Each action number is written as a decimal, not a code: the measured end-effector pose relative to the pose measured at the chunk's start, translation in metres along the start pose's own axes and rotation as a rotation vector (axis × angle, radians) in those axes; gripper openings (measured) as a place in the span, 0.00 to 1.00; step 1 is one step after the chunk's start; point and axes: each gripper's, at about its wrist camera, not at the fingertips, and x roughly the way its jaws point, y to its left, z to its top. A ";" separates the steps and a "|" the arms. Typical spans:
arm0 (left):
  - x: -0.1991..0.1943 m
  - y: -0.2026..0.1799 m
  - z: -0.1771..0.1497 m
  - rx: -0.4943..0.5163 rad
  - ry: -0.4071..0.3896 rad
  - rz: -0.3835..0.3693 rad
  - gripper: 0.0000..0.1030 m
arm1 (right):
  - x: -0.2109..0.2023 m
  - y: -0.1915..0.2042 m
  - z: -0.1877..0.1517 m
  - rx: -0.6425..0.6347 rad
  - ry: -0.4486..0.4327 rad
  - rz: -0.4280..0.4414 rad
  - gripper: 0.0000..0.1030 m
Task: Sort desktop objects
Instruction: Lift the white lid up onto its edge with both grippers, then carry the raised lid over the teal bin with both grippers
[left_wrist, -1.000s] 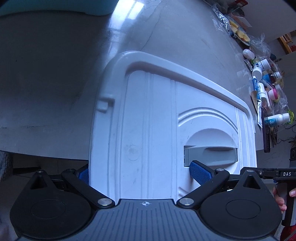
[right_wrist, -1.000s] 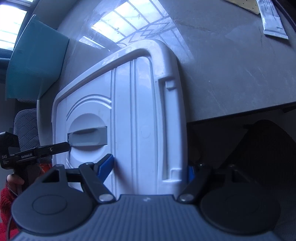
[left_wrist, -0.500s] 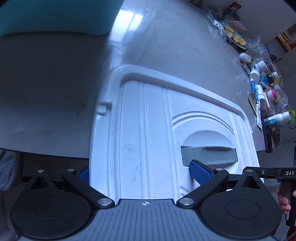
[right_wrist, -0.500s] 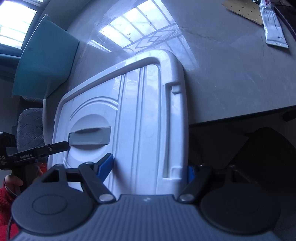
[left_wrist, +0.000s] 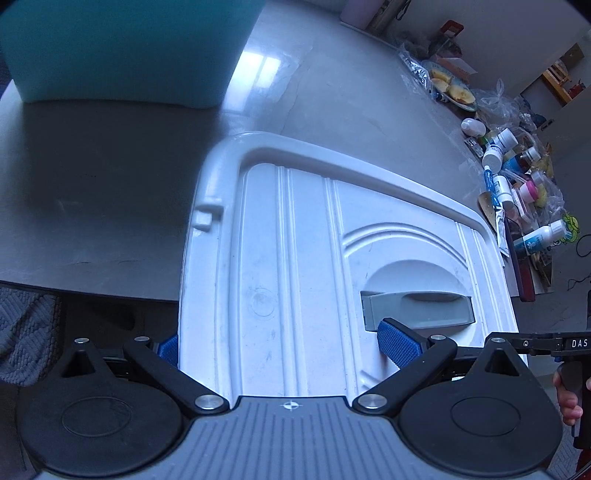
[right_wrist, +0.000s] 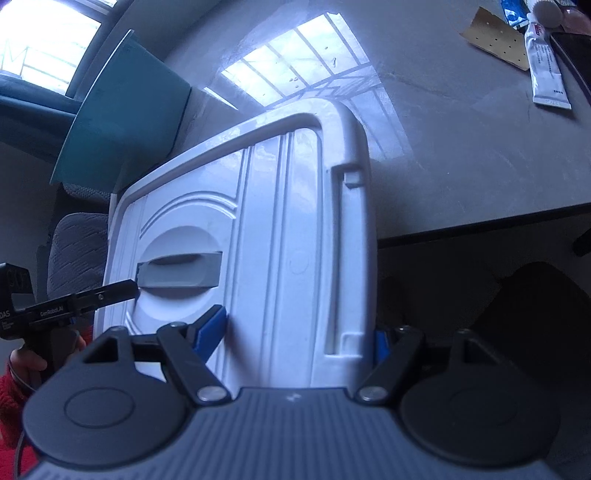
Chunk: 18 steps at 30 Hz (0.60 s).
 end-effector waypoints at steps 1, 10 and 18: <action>-0.004 0.001 -0.002 0.001 -0.007 0.003 0.99 | -0.001 0.002 -0.001 -0.004 -0.001 0.003 0.74; -0.041 0.020 -0.020 -0.012 -0.053 0.023 0.99 | 0.003 0.023 -0.011 -0.046 -0.008 0.024 0.74; -0.072 0.047 -0.036 -0.016 -0.073 0.035 0.99 | 0.015 0.045 -0.024 -0.054 -0.011 0.035 0.74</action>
